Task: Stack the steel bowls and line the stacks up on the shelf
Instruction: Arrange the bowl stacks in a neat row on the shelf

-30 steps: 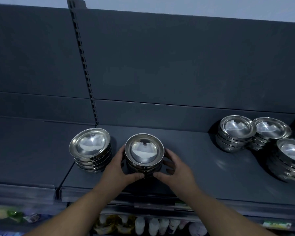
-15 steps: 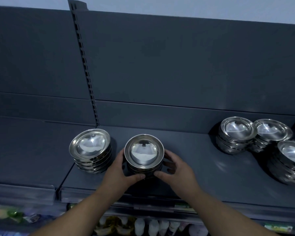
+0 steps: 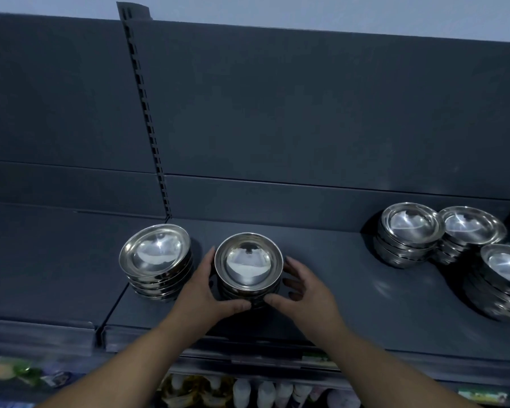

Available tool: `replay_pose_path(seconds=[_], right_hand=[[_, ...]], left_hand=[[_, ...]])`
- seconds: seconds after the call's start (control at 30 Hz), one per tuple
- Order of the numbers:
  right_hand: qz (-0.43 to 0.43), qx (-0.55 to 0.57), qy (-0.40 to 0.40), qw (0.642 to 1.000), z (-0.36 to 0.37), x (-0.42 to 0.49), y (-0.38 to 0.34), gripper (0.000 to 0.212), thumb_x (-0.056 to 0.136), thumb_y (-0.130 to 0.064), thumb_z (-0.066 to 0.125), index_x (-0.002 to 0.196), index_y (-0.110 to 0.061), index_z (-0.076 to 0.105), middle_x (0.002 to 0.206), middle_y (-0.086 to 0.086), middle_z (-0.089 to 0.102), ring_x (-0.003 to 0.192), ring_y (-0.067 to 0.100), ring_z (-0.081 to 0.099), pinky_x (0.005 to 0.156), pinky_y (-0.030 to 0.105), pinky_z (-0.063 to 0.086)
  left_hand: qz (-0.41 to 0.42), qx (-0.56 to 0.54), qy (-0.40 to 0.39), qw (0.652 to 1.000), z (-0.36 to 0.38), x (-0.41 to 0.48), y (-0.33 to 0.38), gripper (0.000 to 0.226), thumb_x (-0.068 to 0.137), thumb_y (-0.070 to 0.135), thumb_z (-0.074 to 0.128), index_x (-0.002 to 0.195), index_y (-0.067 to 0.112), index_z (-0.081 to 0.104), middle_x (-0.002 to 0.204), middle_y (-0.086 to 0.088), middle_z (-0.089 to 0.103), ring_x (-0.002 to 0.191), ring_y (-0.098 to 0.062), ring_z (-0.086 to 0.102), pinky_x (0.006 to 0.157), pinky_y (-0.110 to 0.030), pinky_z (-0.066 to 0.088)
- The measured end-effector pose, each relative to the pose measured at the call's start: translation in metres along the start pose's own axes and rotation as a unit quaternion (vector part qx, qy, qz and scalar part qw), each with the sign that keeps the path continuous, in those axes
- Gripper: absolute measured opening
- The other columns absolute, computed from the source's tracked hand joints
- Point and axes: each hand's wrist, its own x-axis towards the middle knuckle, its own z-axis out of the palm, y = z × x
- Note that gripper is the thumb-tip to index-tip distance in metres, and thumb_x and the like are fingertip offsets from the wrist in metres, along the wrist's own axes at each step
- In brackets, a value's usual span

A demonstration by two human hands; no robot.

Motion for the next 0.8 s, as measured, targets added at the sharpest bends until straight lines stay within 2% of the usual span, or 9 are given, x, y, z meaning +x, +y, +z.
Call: replay_pose_path(seconds=[0.07, 0.1, 0.23, 0.4, 0.5, 0.6, 0.67, 0.73, 0.8], right_hand=[[-0.004, 0.000, -0.001, 1.000, -0.003, 0.002, -0.005, 0.083, 0.066, -0.030, 0.088, 0.139, -0.031, 0.048, 0.133, -0.013, 0.057, 0.118, 0.003, 0.055, 0.101, 0.030, 0.048], [-0.009, 0.000, -0.003, 1.000, -0.003, 0.003, -0.007, 0.080, 0.066, -0.029, 0.087, 0.137, -0.032, 0.050, 0.133, -0.012, 0.057, 0.119, 0.003, 0.055, 0.101, 0.028, 0.048], [-0.024, 0.004, -0.009, 1.000, -0.006, 0.005, -0.013, 0.071, 0.068, -0.025, 0.087, 0.125, -0.047, 0.051, 0.130, -0.014, 0.059, 0.118, 0.003, 0.056, 0.101, 0.028, 0.048], [-0.023, 0.014, -0.016, 1.000, -0.008, 0.006, -0.009, 0.071, 0.067, -0.028, 0.087, 0.123, -0.053, 0.051, 0.125, -0.024, 0.060, 0.117, 0.001, 0.057, 0.102, 0.033, 0.048], [-0.023, 0.014, -0.022, 0.999, -0.008, 0.007, -0.007, 0.072, 0.066, -0.026, 0.087, 0.118, -0.060, 0.049, 0.125, -0.027, 0.060, 0.117, 0.000, 0.057, 0.101, 0.030, 0.047], [-0.018, 0.014, -0.027, 0.999, -0.007, 0.007, -0.003, 0.076, 0.066, -0.021, 0.087, 0.119, -0.058, 0.047, 0.128, -0.025, 0.057, 0.117, 0.001, 0.057, 0.099, 0.026, 0.047], [-0.001, 0.018, -0.035, 0.999, -0.007, 0.007, 0.002, 0.082, 0.066, -0.017, 0.088, 0.127, -0.051, 0.044, 0.132, -0.022, 0.054, 0.117, 0.005, 0.057, 0.098, 0.026, 0.047], [0.023, 0.013, -0.055, 0.998, -0.007, 0.004, 0.007, 0.087, 0.068, -0.011, 0.086, 0.135, -0.043, 0.040, 0.132, -0.017, 0.052, 0.116, 0.009, 0.057, 0.093, 0.023, 0.049], [0.026, 0.002, -0.072, 0.997, -0.005, 0.001, 0.011, 0.085, 0.070, -0.007, 0.084, 0.131, -0.045, 0.039, 0.129, -0.017, 0.054, 0.109, 0.005, 0.060, 0.085, 0.017, 0.051]], left_hand=[[0.004, 0.004, 0.011, 1.000, -0.002, 0.000, 0.000, 0.120, 0.051, 0.042, 0.090, 0.148, 0.037, 0.019, 0.144, 0.015, 0.041, 0.132, -0.005, 0.040, 0.112, -0.028, 0.033], [0.008, 0.006, 0.016, 1.000, -0.002, 0.001, 0.001, 0.118, 0.052, 0.045, 0.089, 0.147, 0.037, 0.020, 0.147, 0.013, 0.040, 0.133, -0.006, 0.039, 0.113, -0.030, 0.032], [0.022, 0.002, 0.032, 0.999, -0.001, 0.000, 0.004, 0.106, 0.059, 0.040, 0.087, 0.146, 0.035, 0.026, 0.145, 0.013, 0.041, 0.132, -0.004, 0.038, 0.110, -0.026, 0.031], [0.024, -0.004, 0.033, 0.999, 0.004, -0.004, 0.005, 0.100, 0.061, 0.033, 0.088, 0.142, 0.036, 0.029, 0.134, 0.017, 0.046, 0.125, -0.001, 0.041, 0.101, -0.019, 0.031], [0.023, -0.006, 0.032, 0.999, 0.004, -0.004, 0.006, 0.100, 0.061, 0.031, 0.088, 0.142, 0.035, 0.029, 0.131, 0.018, 0.046, 0.124, -0.002, 0.042, 0.099, -0.017, 0.031], [0.006, -0.019, 0.026, 0.999, 0.004, -0.006, 0.006, 0.107, 0.061, 0.028, 0.089, 0.145, 0.034, 0.023, 0.128, 0.021, 0.041, 0.122, -0.001, 0.039, 0.099, -0.018, 0.031], [-0.007, -0.025, 0.022, 0.999, 0.008, -0.009, 0.000, 0.112, 0.058, 0.028, 0.090, 0.147, 0.032, 0.022, 0.129, 0.020, 0.043, 0.123, 0.000, 0.041, 0.102, -0.020, 0.033], [-0.017, -0.027, 0.017, 0.999, 0.014, -0.012, -0.008, 0.109, 0.058, 0.025, 0.091, 0.145, 0.032, 0.025, 0.126, 0.019, 0.048, 0.122, -0.002, 0.045, 0.101, -0.020, 0.035], [-0.024, -0.023, 0.016, 0.999, 0.020, -0.013, -0.014, 0.104, 0.060, 0.023, 0.090, 0.144, 0.031, 0.027, 0.124, 0.018, 0.050, 0.121, -0.003, 0.047, 0.099, -0.019, 0.036]])
